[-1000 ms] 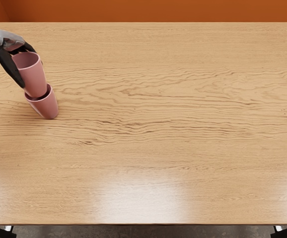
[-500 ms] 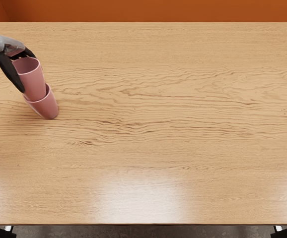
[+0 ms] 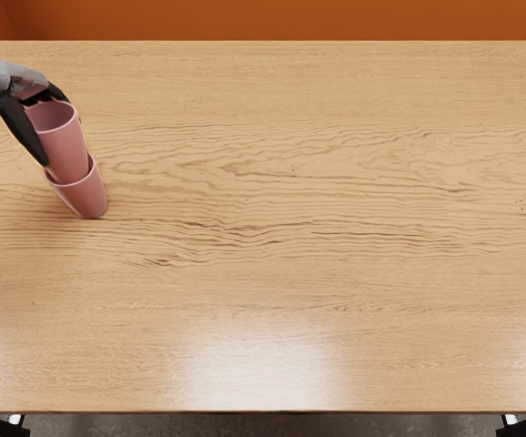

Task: Pick up cup and place in cup with left hand

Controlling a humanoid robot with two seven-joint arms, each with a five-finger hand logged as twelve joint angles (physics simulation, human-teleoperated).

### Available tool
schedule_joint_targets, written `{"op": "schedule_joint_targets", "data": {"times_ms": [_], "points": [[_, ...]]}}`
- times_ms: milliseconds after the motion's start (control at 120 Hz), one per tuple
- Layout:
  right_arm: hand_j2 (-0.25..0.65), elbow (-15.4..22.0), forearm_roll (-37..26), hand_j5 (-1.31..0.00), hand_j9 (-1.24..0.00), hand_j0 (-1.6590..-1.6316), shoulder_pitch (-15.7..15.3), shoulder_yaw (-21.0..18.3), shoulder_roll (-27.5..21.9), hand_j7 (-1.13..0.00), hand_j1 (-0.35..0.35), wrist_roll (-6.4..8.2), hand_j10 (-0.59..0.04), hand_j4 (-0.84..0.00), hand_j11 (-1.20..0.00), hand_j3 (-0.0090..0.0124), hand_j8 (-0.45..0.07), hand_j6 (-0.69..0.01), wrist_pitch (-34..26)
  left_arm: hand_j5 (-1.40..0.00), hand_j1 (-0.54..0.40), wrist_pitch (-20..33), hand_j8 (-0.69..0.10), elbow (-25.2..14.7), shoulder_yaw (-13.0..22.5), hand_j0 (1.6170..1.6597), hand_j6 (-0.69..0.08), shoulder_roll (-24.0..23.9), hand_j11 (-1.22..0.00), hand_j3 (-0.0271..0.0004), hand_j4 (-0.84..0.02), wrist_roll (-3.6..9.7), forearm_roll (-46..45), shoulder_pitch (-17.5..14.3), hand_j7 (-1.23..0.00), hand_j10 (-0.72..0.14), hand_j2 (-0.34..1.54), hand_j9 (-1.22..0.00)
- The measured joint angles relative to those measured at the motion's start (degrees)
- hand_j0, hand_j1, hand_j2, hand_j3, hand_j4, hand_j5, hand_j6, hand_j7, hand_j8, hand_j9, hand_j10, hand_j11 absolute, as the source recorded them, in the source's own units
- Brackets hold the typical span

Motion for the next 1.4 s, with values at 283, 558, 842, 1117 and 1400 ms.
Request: {"op": "schedule_joint_targets", "data": {"times_ms": [283,558,842,1117,1400], "points": [[0.000,0.0,0.0,0.00,0.00,-1.6581,0.0,0.0,0.0,0.00,-0.349,0.01,0.000,-0.001,0.00,0.0000,-0.001,-0.001,0.0,-0.39,0.053,-0.1,-0.240,0.0,-0.2,1.6556,-0.223,0.0,-0.40,0.0000,-0.280,-0.02,0.0,-0.1,-0.40,-0.290,0.05,-0.40],[0.000,0.0,0.0,0.00,0.00,-1.6581,0.0,0.0,0.0,0.00,-0.349,0.03,0.000,-0.001,0.00,0.0000,-0.001,-0.001,0.0,-0.14,0.236,-0.1,-0.097,0.0,-0.1,1.6574,-0.093,0.0,-0.14,0.0000,-0.107,-0.02,-0.1,0.0,-0.14,-0.109,0.02,-0.14],[0.000,0.0,0.0,0.00,0.00,-1.6581,0.1,0.0,0.0,0.00,-0.349,0.02,0.000,-0.001,0.00,0.0000,-0.001,-0.001,0.0,-0.05,0.307,-0.1,-0.040,0.0,-0.2,1.6579,-0.040,-4.5,-0.05,0.0000,-0.042,-0.02,-0.6,-2.1,-0.05,-0.042,0.01,-0.05],[0.000,0.0,0.0,0.00,0.00,-1.6581,0.1,0.0,0.0,0.00,-0.349,0.02,0.000,-0.001,0.00,0.0000,-0.001,-0.001,0.0,-0.02,0.330,-0.1,-0.020,0.0,-0.4,1.6580,-0.020,-9.3,-0.02,0.0000,-0.020,-0.02,-21.8,-4.5,-0.02,-0.019,0.00,-0.02],[0.000,0.0,0.0,0.00,0.00,-1.6581,0.1,0.0,0.0,0.00,-0.349,0.04,0.000,0.000,0.00,0.0000,0.000,-0.001,0.0,-0.01,0.337,-0.1,-0.012,-3.6,-0.3,1.6580,-0.013,-3.0,-0.01,0.0000,-0.013,-0.02,-47.9,3.5,-0.01,-0.012,0.00,-0.01]]}}
